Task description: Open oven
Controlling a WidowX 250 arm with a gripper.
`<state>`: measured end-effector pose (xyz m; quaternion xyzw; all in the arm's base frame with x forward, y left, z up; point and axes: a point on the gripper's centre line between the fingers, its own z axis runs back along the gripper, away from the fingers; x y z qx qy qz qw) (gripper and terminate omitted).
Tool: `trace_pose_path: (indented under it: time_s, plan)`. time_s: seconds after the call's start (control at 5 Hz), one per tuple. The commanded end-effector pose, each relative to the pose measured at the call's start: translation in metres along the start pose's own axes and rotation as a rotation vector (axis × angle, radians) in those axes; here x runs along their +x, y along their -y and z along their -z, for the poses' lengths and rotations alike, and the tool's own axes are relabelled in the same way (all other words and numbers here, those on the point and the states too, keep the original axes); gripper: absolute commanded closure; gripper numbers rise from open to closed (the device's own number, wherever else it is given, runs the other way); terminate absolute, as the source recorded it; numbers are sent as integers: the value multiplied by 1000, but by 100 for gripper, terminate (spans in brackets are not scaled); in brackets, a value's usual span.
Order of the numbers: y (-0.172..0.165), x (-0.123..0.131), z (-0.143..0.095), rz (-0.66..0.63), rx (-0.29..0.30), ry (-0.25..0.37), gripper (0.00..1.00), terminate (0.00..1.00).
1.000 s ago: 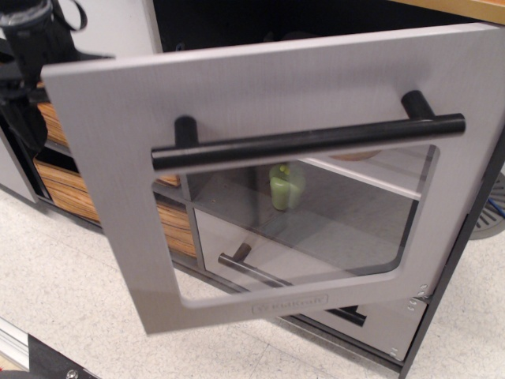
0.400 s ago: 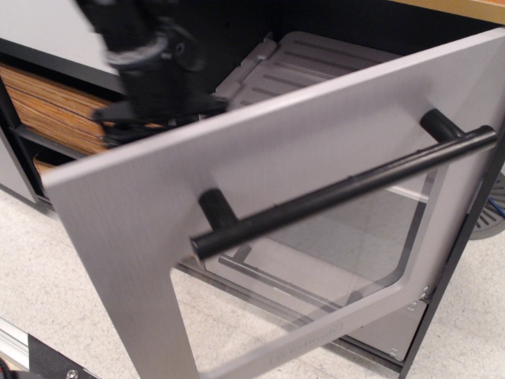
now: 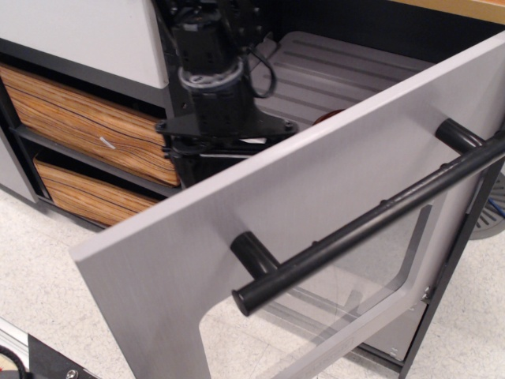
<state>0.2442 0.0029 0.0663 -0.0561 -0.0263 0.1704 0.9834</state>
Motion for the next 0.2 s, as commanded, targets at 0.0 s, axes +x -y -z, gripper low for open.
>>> trace_pose_path:
  time_s: [0.0]
  plan:
    - [-23,1,-17,0,-9,29,0,100]
